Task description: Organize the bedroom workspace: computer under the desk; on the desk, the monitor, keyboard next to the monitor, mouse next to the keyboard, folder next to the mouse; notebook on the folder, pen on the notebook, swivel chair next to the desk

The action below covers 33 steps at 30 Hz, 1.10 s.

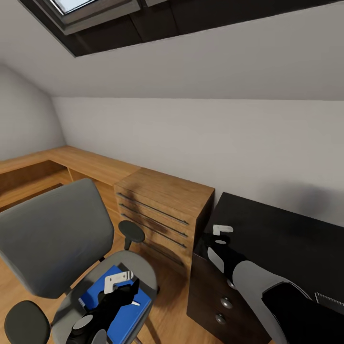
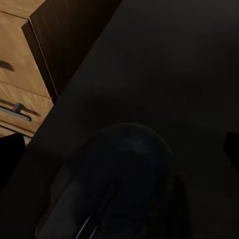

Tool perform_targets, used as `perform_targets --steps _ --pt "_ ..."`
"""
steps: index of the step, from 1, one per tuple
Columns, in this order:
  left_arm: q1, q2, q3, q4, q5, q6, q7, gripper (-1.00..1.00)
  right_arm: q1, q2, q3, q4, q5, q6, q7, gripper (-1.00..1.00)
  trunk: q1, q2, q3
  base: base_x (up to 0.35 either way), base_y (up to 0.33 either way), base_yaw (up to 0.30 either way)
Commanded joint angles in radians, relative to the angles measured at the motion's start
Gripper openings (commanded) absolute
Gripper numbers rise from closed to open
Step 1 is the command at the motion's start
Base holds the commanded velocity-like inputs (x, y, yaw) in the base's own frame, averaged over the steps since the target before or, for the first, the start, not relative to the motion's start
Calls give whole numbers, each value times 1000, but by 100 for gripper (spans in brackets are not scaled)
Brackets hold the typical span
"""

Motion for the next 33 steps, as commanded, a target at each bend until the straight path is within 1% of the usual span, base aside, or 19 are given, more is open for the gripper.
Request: perform_targets --steps 1,4,16,23,28,33 --pt "0 0 -1 -2 11 3 9 100 -1 0 9 -1 -9 3 -5 100 0 -1 -1 0 0 0" --pt "-1 -1 -1 -3 11 3 9 100 -1 0 9 -1 -9 7 -5 100 0 -1 -1 0 0 0" --pt "0 -1 -1 -3 12 4 9 100 -1 0 7 -1 -9 12 -5 100 46 -85 -38 0 0 0" --pt "0 -1 -1 -3 12 4 9 100 -1 0 7 1 -9 14 -7 100 46 -85 -38 0 0 0" --pt "0 -1 -1 -3 12 4 9 100 -1 0 6 1 -9 48 -6 100 46 -85 -38 0 0 0" --pt "0 -1 -1 -3 12 4 9 100 -1 0 6 0 -10 65 -6 100 46 -85 -38 0 0 0"
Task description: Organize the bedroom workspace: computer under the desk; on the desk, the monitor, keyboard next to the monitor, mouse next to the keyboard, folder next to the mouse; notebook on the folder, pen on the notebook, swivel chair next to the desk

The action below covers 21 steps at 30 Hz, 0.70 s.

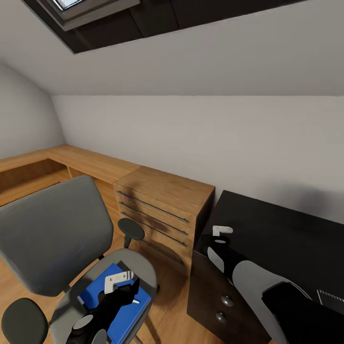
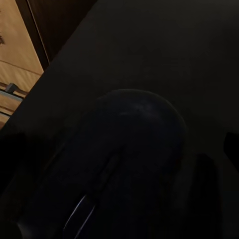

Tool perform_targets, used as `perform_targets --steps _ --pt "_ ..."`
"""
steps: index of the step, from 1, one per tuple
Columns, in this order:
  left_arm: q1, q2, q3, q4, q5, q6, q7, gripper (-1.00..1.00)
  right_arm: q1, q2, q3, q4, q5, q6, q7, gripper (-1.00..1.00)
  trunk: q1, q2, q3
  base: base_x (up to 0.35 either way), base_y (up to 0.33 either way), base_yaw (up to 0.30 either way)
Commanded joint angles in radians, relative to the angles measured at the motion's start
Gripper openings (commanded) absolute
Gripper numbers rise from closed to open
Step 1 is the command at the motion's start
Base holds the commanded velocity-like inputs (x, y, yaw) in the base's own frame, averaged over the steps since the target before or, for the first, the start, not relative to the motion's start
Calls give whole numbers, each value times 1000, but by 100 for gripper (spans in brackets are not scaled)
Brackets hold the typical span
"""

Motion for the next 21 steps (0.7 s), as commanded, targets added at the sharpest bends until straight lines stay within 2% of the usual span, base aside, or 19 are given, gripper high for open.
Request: perform_targets --steps 1,7,8,21 --pt "-1 0 -1 -2 11 3 9 100 1 0 5 2 -14 19 -6 100 0 0 -1 0 0 0" --pt "-1 0 -1 -2 11 3 9 100 1 0 5 2 -14 22 -7 100 0 0 -1 0 0 0" --pt "-1 0 -1 -2 11 3 9 100 1 0 5 2 -14 22 -7 -100 0 0 -1 0 0 0" --pt "0 0 -2 -2 11 3 9 100 1 0 6 -2 -23 27 -7 -100 0 0 -1 0 0 0"
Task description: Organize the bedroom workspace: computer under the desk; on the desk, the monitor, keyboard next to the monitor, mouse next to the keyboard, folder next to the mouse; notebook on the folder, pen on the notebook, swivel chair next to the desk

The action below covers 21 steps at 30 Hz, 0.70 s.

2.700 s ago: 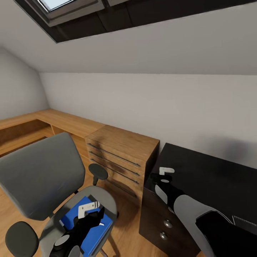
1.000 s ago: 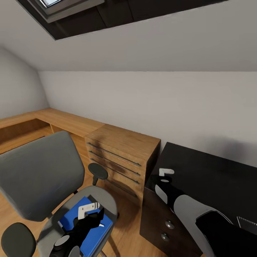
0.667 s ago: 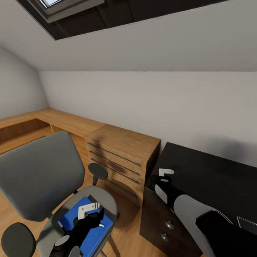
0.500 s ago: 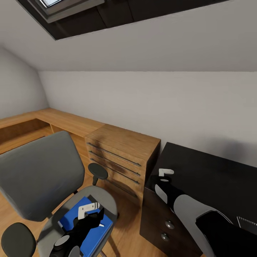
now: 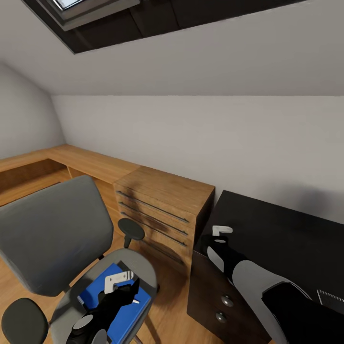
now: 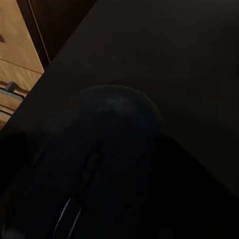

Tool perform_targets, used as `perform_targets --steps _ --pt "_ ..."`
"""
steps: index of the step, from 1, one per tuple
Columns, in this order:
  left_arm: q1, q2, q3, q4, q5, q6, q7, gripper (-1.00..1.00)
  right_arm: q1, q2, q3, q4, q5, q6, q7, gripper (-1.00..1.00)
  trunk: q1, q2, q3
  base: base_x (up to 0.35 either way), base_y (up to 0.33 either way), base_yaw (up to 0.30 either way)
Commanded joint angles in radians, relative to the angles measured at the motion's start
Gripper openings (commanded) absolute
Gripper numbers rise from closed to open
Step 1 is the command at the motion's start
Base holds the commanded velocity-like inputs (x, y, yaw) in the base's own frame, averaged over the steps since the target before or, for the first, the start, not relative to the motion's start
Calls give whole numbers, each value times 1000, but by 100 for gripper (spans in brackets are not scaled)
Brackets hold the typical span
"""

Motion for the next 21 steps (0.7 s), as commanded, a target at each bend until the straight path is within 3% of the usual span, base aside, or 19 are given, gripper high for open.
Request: perform_targets --steps 1,15,21 --pt "0 0 -1 -2 11 3 9 100 1 0 6 5 -20 14 -4 -100 0 0 -1 0 0 0" --pt "-1 0 0 -2 11 3 9 100 1 0 8 -2 -20 13 -6 -100 0 0 -1 0 0 0" --pt "-1 0 -1 -2 11 3 9 100 1 0 8 -3 -21 13 -6 -100 -23 42 18 0 0 0"
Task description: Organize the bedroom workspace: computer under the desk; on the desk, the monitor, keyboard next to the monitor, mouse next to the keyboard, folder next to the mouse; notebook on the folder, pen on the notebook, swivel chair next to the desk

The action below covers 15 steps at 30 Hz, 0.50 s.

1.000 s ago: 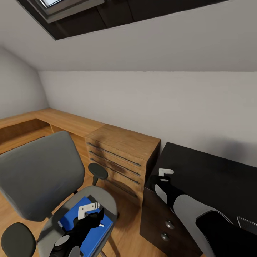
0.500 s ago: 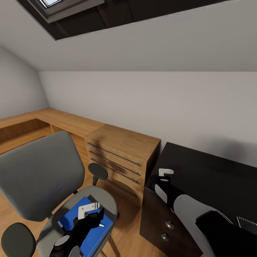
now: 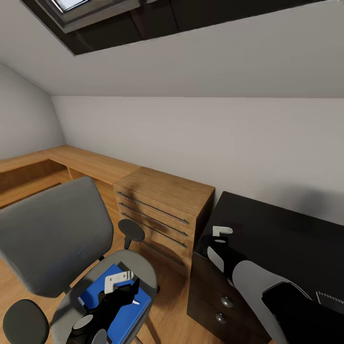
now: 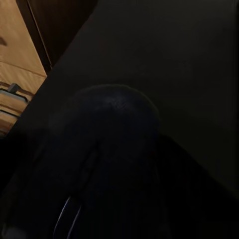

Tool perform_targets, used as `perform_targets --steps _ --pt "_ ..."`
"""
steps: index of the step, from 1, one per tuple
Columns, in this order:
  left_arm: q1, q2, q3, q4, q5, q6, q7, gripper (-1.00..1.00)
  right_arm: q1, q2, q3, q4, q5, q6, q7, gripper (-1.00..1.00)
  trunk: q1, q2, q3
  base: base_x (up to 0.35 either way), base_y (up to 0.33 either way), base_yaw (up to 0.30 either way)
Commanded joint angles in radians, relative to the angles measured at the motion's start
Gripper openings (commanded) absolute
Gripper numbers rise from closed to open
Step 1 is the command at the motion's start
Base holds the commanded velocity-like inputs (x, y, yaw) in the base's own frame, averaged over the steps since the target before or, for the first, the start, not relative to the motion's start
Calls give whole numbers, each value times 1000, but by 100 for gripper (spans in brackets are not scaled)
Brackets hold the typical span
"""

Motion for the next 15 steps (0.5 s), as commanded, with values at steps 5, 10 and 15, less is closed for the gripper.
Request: perform_targets --steps 5,10,15 --pt "0 0 -1 -2 11 3 9 100 0 0 8 -11 -7 8 -4 -100 -19 35 15 0 0 0" --pt "0 0 -1 -2 10 4 10 100 0 -2 7 -58 -38 38 -5 -100 -38 70 31 0 0 0" --pt "0 -1 -2 -2 10 4 64 100 13 -25 6 -146 -88 113 -7 -100 -58 105 46 0 0 0"
